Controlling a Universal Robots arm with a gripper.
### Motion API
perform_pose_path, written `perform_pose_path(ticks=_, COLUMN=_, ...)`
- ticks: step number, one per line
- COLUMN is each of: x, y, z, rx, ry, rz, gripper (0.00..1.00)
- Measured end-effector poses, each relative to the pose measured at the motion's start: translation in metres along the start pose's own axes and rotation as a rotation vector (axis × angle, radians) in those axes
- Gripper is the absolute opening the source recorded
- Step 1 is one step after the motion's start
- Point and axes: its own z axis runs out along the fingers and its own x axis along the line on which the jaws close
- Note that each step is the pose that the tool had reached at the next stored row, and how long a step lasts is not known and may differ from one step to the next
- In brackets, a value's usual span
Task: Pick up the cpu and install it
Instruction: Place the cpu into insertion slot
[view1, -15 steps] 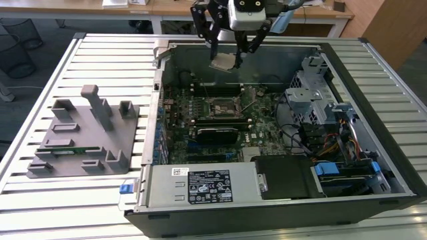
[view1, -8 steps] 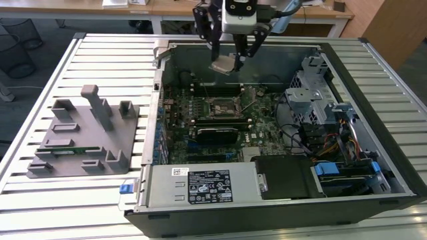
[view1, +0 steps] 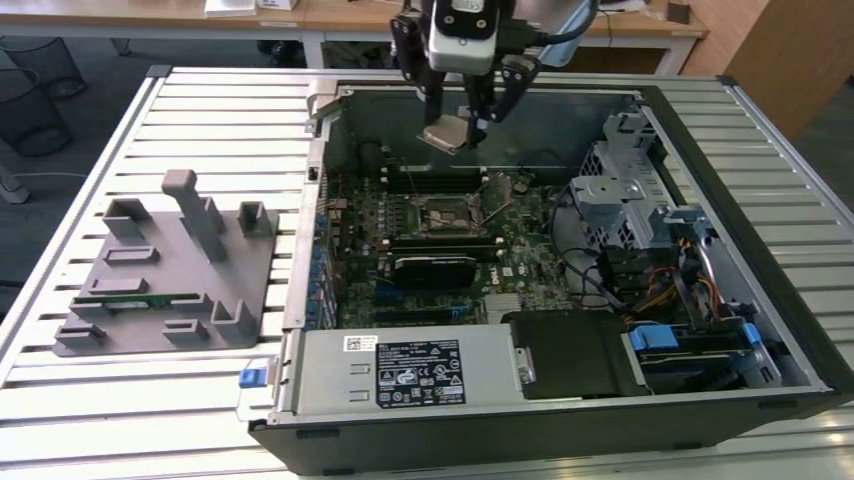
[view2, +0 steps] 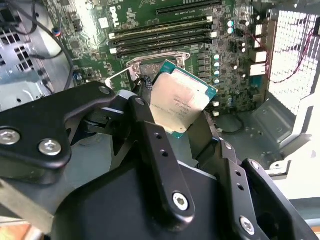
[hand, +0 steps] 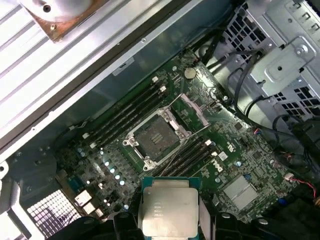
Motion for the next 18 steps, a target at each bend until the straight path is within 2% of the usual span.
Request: perform_pose_path(ticks=18, x=0.0002, y=0.0001, z=0.0061, rx=-0.0044, ry=-0.0095, rz=0.224, gripper=0.53)
